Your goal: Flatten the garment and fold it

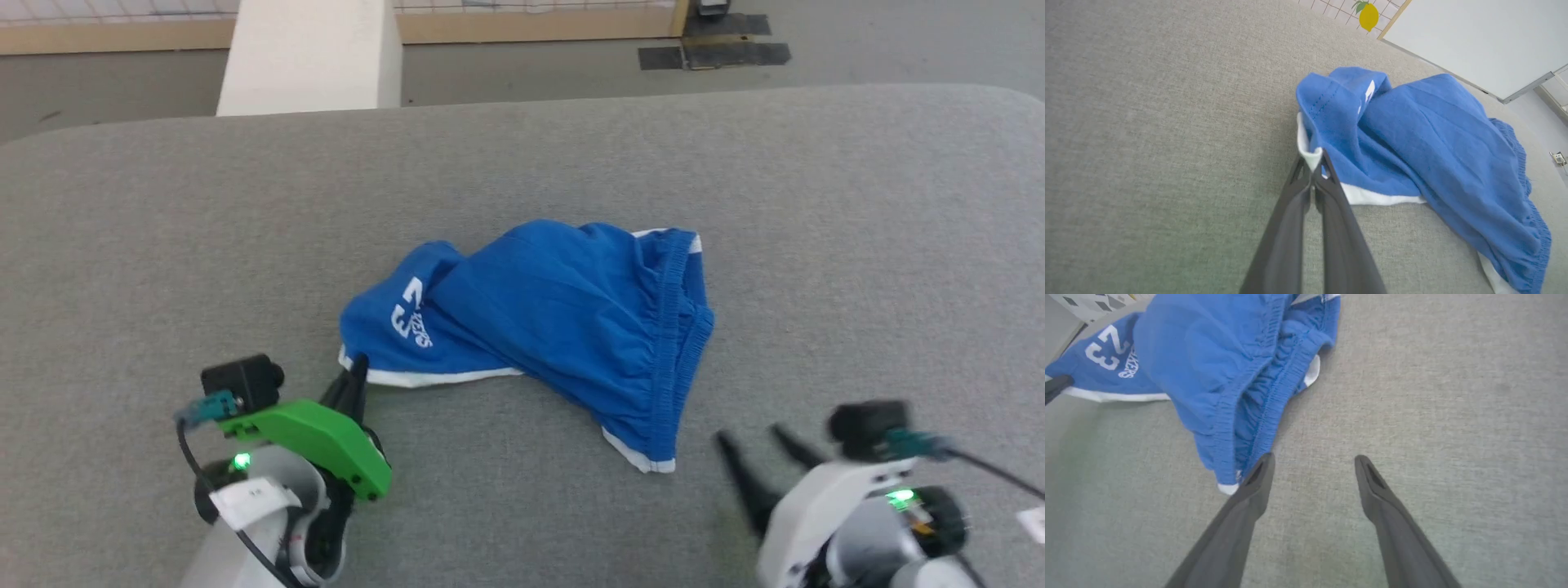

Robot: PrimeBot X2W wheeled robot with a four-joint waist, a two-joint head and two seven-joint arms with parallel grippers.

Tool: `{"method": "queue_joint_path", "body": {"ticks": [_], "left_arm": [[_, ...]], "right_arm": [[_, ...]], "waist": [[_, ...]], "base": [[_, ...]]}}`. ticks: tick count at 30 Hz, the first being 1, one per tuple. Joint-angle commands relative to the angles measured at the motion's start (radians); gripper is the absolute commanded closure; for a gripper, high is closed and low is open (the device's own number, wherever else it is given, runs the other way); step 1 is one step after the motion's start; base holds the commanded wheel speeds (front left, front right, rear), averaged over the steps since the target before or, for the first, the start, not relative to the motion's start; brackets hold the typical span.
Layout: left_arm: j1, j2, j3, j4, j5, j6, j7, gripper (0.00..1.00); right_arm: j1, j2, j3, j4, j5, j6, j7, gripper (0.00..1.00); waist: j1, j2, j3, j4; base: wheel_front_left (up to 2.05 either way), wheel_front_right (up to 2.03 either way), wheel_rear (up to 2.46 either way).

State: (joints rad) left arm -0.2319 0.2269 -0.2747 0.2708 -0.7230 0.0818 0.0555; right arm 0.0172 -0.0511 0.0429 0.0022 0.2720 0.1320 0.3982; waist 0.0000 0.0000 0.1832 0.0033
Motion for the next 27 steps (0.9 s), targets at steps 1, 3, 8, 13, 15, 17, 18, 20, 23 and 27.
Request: {"method": "queue_joint_path", "body": {"ticks": [1, 3, 8, 13, 15, 17, 18, 20, 23, 27], "left_arm": [[0.018, -0.006, -0.005, -0.008, -0.001, 0.004, -0.005, 1.0], [0.025, -0.009, -0.01, -0.011, -0.001, 0.006, -0.005, 1.0], [0.019, -0.011, -0.02, -0.011, 0.003, 0.009, 0.0, 1.0], [0.012, -0.009, -0.029, -0.011, 0.008, 0.006, 0.0, 1.0], [0.009, -0.008, -0.033, -0.013, 0.009, 0.006, 0.002, 1.0], [0.003, -0.009, -0.037, -0.013, 0.011, 0.005, 0.002, 1.0], [0.001, -0.009, -0.038, -0.013, 0.011, 0.005, 0.002, 1.0], [-0.001, -0.01, -0.04, -0.013, 0.012, 0.004, 0.001, 1.0], [-0.003, -0.009, -0.043, -0.013, 0.012, 0.004, -0.002, 1.0], [-0.001, -0.009, -0.043, -0.011, 0.009, 0.003, -0.009, 1.0]], "right_arm": [[0.022, 0.001, 0.038, -0.035, -0.002, -0.001, 0.032, 0.0], [0.042, 0.001, 0.092, -0.075, -0.003, -0.001, 0.084, 0.0], [0.019, 0.001, 0.129, -0.082, -0.025, -0.001, 0.119, 0.0], [-0.045, 0.001, 0.144, 0.022, -0.074, -0.001, 0.13, 0.0], [-0.073, 0.001, 0.154, 0.068, -0.076, -0.001, 0.129, 0.0], [-0.1, 0.001, 0.163, 0.116, -0.09, -0.001, 0.127, 0.0], [-0.112, 0.001, 0.164, 0.138, -0.09, -0.001, 0.122, 0.0], [-0.131, 0.001, 0.164, 0.172, -0.093, -0.001, 0.109, 0.0], [-0.147, 0.001, 0.159, 0.215, -0.079, -0.001, 0.108, 0.58], [-0.164, 0.001, 0.159, 0.239, -0.042, -0.001, 0.109, 1.0]], "waist": [[0.0, 0.0, -0.003, 0.015], [0.0, 0.0, -0.001, 0.02], [0.0, 0.0, 0.007, 0.028], [0.0, 0.0, 0.013, 0.037], [0.0, 0.0, 0.021, 0.042], [0.0, 0.0, 0.028, 0.05], [0.0, 0.0, 0.03, 0.053], [0.0, 0.0, 0.035, 0.057], [0.0, 0.0, 0.041, 0.061], [0.0, 0.0, 0.039, 0.056]], "base": [[0.0, 0.0, 0.0], [0.0, 0.0, 0.0], [0.0, 0.0, 0.0], [0.0, 0.0, 0.0], [0.0, 0.0, 0.0], [0.0, 0.0, 0.0], [0.0, 0.0, 0.0], [0.0, 0.0, 0.0], [0.0, 0.0, 0.0], [0.0, 0.0, 0.0]]}}
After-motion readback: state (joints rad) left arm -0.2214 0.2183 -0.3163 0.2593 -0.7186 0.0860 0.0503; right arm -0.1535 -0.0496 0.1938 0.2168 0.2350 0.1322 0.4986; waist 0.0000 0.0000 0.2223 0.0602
